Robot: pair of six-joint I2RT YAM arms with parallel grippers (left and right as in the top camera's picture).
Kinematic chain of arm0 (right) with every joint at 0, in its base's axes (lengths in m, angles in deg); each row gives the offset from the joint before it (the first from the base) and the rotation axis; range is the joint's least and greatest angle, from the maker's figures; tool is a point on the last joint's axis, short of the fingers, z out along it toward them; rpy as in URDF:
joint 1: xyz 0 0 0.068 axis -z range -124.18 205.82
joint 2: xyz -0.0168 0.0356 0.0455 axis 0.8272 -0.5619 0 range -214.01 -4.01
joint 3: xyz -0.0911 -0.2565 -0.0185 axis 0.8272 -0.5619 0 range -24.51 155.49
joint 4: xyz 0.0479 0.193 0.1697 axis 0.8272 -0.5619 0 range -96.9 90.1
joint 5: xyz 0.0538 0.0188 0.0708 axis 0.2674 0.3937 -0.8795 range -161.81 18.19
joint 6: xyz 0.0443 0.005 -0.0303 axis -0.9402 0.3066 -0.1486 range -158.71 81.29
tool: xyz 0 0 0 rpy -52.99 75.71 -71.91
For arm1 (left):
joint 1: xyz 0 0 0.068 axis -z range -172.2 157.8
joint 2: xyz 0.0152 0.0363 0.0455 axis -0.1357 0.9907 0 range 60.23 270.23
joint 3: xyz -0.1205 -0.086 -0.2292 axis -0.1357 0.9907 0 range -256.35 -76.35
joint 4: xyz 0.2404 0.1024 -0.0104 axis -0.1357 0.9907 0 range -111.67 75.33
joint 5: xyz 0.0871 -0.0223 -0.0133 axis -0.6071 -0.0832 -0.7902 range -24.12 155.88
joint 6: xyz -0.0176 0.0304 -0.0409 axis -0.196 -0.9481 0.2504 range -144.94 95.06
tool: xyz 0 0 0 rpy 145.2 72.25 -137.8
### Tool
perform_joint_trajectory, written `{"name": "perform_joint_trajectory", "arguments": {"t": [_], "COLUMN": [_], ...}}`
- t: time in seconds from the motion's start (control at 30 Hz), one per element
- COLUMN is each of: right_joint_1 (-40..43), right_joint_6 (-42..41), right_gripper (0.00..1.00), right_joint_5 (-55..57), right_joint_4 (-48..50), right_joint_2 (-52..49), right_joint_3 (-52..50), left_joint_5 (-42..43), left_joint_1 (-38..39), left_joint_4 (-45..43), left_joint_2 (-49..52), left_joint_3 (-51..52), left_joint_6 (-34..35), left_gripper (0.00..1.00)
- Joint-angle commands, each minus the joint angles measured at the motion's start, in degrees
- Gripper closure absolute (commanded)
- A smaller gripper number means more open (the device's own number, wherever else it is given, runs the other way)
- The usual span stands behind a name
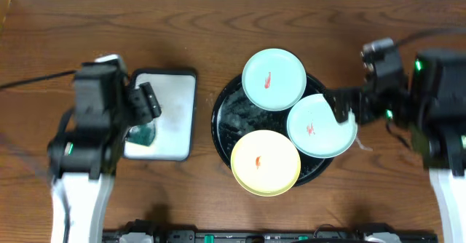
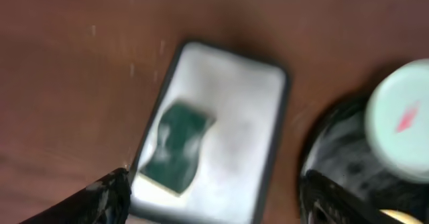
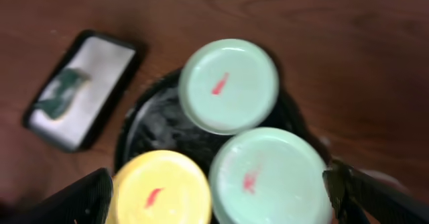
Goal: Clean dirty plates on tray and stack at the side
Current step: 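Grasp the green-and-yellow sponge with the left gripper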
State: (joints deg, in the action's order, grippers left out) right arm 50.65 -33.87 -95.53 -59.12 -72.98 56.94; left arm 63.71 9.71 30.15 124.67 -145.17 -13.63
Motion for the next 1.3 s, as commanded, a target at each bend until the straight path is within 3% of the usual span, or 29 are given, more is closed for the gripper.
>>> {"name": "perform_joint_trajectory", "arguments": {"t": [0.0,0.3,0.5,0.7,0.77,0.93,1.1,1.27], "right_joint_1": [-0.50,-0.50,-0.50,-0.50,-0.50,-0.50,-0.50,-0.50], "right_joint_6": [-0.13,-0.09,-0.09,-0.09,-0.09,-0.09,-0.09,-0.09], "right_gripper": [0.01,0.01,0.01,0.01,0.01,0.01,0.01,0.01], "right_joint_5": [-10.97,-16.85,-16.85,-16.85,-16.85,-16.85,-16.85,-16.83], "right_joint_4": [-0.79,-0.22,-0.37,0.11,0.13,-0.20,-0.44,-0.35], "right_joint_2": [-3.48,-6.40,-6.36,-6.36,-6.36,-6.36,-6.36,-6.36], "right_joint_3": [1.36,1.36,1.36,1.36,1.36,1.36,1.36,1.36], "left_joint_5": [-1.73,-7.61,-7.34,-7.15,-4.31,6.91,9.25,13.81], "left_joint_1": [-0.24,-0.57,-2.84,-3.52,-3.52,-3.50,-3.45,-3.45], "left_joint_4": [1.73,5.11,3.21,-0.87,-2.84,-5.66,-5.46,-3.87], "left_joint_2": [6.14,24.33,35.06,40.26,41.79,45.83,49.09,48.89], "left_joint_3": [-0.63,0.28,0.31,0.35,0.35,0.35,0.35,0.28], "left_joint_6": [-1.42,0.83,0.96,-1.90,-3.34,-6.82,-6.84,-7.04], "left_gripper": [0.18,0.19,0.32,0.38,0.47,0.57,0.61,0.92]}}
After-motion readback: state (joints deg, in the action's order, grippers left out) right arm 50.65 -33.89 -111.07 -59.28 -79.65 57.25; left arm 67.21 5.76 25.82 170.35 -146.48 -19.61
